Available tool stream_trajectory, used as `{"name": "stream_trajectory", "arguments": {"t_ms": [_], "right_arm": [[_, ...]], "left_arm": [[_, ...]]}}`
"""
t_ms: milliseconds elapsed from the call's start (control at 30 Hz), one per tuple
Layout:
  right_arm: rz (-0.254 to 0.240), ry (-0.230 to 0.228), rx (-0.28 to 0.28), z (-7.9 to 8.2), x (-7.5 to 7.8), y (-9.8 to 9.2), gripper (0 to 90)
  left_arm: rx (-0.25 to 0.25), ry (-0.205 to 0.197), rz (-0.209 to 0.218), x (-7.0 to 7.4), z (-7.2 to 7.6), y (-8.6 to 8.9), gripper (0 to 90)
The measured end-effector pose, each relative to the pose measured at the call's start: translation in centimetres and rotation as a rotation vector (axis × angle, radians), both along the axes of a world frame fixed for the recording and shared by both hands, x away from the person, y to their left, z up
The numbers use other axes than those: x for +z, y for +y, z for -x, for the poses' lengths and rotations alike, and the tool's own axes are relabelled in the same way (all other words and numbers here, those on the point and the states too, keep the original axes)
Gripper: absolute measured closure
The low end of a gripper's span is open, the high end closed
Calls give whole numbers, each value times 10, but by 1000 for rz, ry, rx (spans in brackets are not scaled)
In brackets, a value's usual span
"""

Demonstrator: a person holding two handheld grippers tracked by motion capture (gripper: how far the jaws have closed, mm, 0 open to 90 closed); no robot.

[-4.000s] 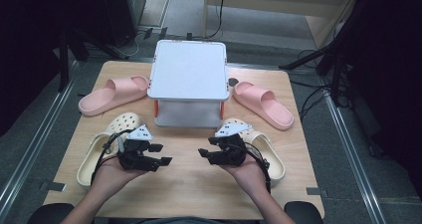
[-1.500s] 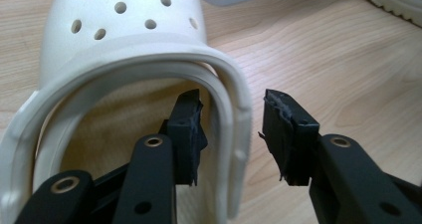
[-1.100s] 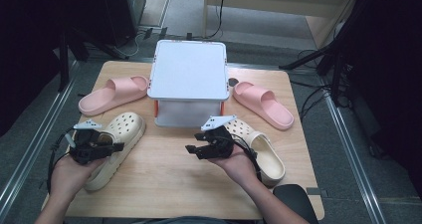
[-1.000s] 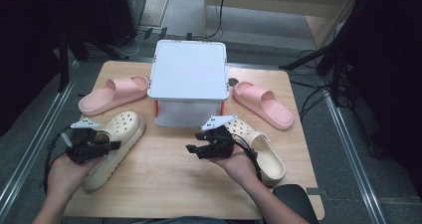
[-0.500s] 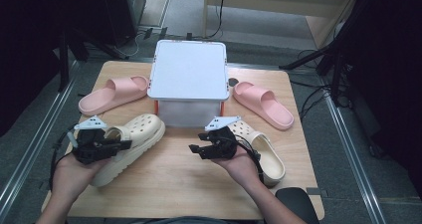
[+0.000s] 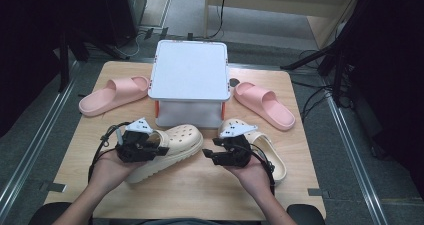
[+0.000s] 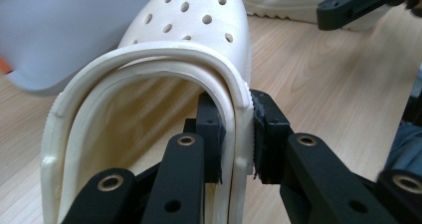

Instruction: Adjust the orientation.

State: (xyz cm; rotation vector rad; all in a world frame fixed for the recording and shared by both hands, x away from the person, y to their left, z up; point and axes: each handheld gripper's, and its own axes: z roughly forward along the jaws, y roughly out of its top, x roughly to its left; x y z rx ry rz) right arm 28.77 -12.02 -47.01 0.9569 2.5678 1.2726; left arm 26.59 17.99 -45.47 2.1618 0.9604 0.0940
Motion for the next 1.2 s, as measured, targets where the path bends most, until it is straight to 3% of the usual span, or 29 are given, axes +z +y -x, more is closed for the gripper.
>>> {"name": "stream_trajectory", "arguments": {"t_ms": [200,333,500,533,667,733,833,867,967,1033,1067,1100,1133,1200], "right_arm": [[-2,5,-32,4,-1,-6,462],[-2,4,-30,3,-1,-6,462],[4,5,-20,4,-2,-4,461],[4,7,-18,4,-3,-3,462],[0,16,-15,4,-4,-1,489],[-11,22,-14,4,-4,1,529],[-25,16,-11,3,-4,2,537],[-52,20,-18,1,-4,4,530],[-63,36,-27,-1,-5,7,538],[-55,42,-21,1,-7,11,592],[-45,44,-21,2,-8,14,666],[-45,44,-21,2,-8,14,666],[-71,70,-5,3,-8,19,746],[-81,82,6,3,-8,22,783]], "left_arm": [[-50,18,-20,-8,-1,-12,766],[-98,70,-28,-20,2,-19,751],[-96,68,-21,-20,2,-18,627],[-92,94,-10,-18,1,-14,596],[-84,88,-12,-9,5,-5,574],[-80,61,8,3,8,7,602],[-70,48,12,9,7,16,651],[-45,40,11,12,3,25,690],[-18,42,10,13,-3,35,707],[-8,30,4,11,-9,43,750],[-6,35,0,9,-12,46,794],[0,36,-7,6,-16,49,794],[16,57,-23,-1,-24,51,813],[26,59,-30,-4,-27,52,815]]}}
